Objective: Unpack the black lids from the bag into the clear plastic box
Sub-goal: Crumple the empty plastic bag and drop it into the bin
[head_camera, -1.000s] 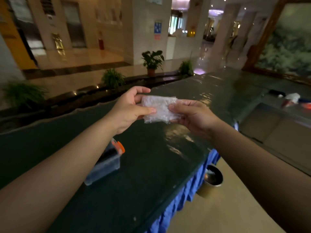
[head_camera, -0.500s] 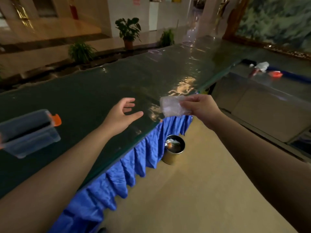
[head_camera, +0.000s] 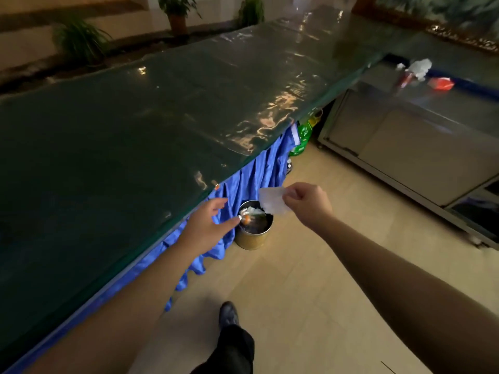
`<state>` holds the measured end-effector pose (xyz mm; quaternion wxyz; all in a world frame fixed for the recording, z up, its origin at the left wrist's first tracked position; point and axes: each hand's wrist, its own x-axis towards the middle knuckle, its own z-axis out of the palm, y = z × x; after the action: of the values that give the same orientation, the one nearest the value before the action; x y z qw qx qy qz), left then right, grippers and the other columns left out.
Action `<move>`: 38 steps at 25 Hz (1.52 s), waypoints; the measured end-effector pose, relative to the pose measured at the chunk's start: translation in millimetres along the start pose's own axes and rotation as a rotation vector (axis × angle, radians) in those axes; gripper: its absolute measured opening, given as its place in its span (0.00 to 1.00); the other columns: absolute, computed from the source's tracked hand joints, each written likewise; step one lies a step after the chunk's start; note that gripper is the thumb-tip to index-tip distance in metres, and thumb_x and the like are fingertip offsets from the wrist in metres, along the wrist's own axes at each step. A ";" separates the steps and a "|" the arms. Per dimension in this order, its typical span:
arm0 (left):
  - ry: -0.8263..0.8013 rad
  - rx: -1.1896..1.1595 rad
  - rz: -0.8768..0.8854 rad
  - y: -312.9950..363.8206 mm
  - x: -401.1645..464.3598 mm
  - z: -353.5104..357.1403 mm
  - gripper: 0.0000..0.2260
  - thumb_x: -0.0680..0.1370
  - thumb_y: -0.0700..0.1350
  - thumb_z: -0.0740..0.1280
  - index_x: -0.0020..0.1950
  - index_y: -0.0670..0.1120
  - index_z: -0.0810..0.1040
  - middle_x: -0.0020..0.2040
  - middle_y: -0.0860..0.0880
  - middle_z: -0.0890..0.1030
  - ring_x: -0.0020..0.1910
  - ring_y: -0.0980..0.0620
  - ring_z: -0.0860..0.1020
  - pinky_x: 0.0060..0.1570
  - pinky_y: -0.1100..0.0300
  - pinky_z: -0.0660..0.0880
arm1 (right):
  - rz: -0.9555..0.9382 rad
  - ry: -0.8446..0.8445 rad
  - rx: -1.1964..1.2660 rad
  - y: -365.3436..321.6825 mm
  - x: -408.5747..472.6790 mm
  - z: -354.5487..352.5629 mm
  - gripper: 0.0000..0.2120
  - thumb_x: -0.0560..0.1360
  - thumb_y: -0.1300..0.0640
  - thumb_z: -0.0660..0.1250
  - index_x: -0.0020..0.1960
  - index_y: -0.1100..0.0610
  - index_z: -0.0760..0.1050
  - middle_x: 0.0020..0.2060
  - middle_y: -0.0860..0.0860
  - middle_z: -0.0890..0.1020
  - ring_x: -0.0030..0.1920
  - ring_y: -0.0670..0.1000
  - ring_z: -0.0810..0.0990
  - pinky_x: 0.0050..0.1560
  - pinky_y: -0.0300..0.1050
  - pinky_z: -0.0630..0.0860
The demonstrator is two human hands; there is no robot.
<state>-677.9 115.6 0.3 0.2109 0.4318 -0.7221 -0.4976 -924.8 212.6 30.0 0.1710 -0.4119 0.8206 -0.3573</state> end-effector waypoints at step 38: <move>0.083 -0.027 -0.506 -288.1 274.3 265.0 0.17 0.72 0.58 0.72 0.60 0.59 0.77 0.58 0.62 0.80 0.60 0.67 0.77 0.56 0.61 0.75 | 0.136 -0.909 -0.634 451.8 305.7 460.6 0.35 0.76 0.57 0.68 0.77 0.64 0.58 0.67 0.62 0.74 0.66 0.63 0.75 0.61 0.56 0.76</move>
<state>-900.9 -8.8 -403.7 0.1149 0.6159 -0.5751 -0.5260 -1094.3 -53.5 -610.4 0.3982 -0.5019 0.7563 0.1323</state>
